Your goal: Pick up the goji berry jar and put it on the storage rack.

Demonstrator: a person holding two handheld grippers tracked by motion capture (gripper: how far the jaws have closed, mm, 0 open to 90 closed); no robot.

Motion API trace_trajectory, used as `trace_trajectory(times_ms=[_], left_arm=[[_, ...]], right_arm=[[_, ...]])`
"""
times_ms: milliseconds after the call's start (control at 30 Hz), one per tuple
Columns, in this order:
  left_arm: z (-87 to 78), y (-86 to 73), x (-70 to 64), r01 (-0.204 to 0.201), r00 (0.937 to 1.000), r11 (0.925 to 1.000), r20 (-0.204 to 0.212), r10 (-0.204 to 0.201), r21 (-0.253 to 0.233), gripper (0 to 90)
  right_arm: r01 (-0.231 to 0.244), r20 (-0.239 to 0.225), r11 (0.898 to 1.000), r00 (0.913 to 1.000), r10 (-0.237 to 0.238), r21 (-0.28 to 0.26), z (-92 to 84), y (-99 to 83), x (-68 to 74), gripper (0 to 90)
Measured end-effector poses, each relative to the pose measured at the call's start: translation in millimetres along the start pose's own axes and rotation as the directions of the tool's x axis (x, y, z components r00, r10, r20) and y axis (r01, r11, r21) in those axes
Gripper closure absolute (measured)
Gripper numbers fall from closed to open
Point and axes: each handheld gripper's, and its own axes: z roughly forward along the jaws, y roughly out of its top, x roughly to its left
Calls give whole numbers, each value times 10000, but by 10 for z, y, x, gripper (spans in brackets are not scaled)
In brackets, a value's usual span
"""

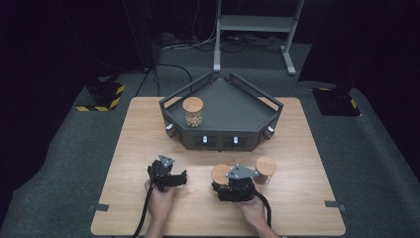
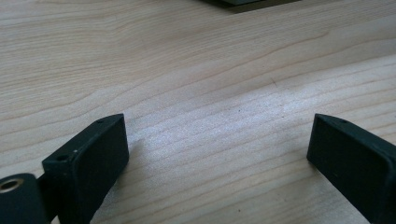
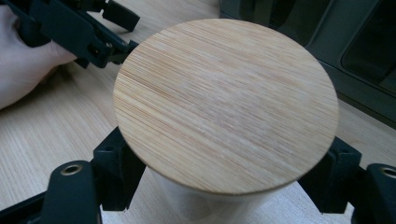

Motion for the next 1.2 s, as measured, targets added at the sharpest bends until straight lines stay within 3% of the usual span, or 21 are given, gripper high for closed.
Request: trace_trajectory(times_ms=[467,867,1200], left_arm=[[0,0,0,2,10000,10000,-2,-2,0,56],[0,0,0,-5,10000,10000,-2,5,-2,56],[0,0,0,-7,10000,10000,-2,7,-1,56]], right_arm=[[-213,67,9995,9997,215,-244,-145,139,-101,255],[8,185,9990,9998,0,-439,-232,331,-158,255],[-145,187,9981,9997,156,-603,-298,460,-239,255]])
